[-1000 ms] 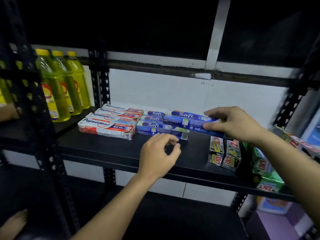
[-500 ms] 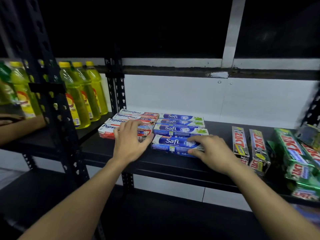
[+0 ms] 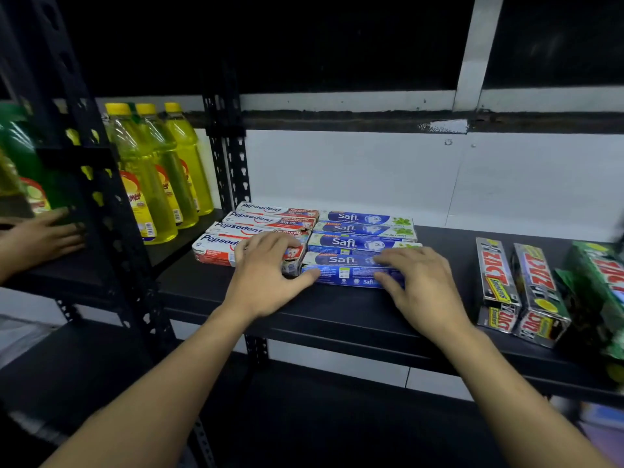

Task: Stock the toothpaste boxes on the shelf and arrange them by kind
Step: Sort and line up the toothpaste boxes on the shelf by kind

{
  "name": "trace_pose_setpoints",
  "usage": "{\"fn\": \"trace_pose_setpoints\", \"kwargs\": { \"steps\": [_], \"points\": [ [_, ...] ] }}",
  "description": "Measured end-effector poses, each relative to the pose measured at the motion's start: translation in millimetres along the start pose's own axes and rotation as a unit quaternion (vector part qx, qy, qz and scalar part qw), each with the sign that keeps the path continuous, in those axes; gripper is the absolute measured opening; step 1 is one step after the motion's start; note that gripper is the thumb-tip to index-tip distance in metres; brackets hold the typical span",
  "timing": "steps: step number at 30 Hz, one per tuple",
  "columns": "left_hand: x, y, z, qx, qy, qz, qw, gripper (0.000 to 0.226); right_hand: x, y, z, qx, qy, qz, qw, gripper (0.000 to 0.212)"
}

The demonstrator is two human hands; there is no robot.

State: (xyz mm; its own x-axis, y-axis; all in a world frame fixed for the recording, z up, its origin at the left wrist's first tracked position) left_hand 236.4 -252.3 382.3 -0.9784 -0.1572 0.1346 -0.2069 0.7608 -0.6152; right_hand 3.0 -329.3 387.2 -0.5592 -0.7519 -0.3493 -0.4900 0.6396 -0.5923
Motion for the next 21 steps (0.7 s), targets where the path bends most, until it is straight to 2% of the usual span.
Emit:
{"fn": "trace_pose_setpoints", "kwargs": {
  "steps": [4,8,15,21],
  "points": [
    [3,1,0,0.001,-0.01,0.018,1.0,0.066,14,10,-12,0.052,-0.065,0.076,0.994,0.052],
    [3,-1,3,-0.005,-0.022,0.028,0.999,0.069,31,22,-12,0.049,-0.149,0.169,0.973,0.064],
    [3,0,3,-0.006,-0.023,0.037,0.999,0.067,44,29,-17,0.08,-0.219,0.24,0.942,0.064],
    [3,-1,3,-0.007,-0.028,0.026,0.999,0.066,46,30,-19,0.095,-0.229,0.25,0.936,0.07]
  ]
}}
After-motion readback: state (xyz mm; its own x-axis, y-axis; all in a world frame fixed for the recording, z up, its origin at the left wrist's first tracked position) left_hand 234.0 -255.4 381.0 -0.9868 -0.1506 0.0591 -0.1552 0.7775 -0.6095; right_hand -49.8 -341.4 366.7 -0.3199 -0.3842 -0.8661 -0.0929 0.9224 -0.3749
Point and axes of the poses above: each hand's wrist, its own y-axis away from the middle knuckle, its own z-axis out of the palm, x = y × z, the point moved 8 cm from there along -y, towards the middle knuckle, and after that the axes turned 10 degrees about -y, right-handed, at the moved point
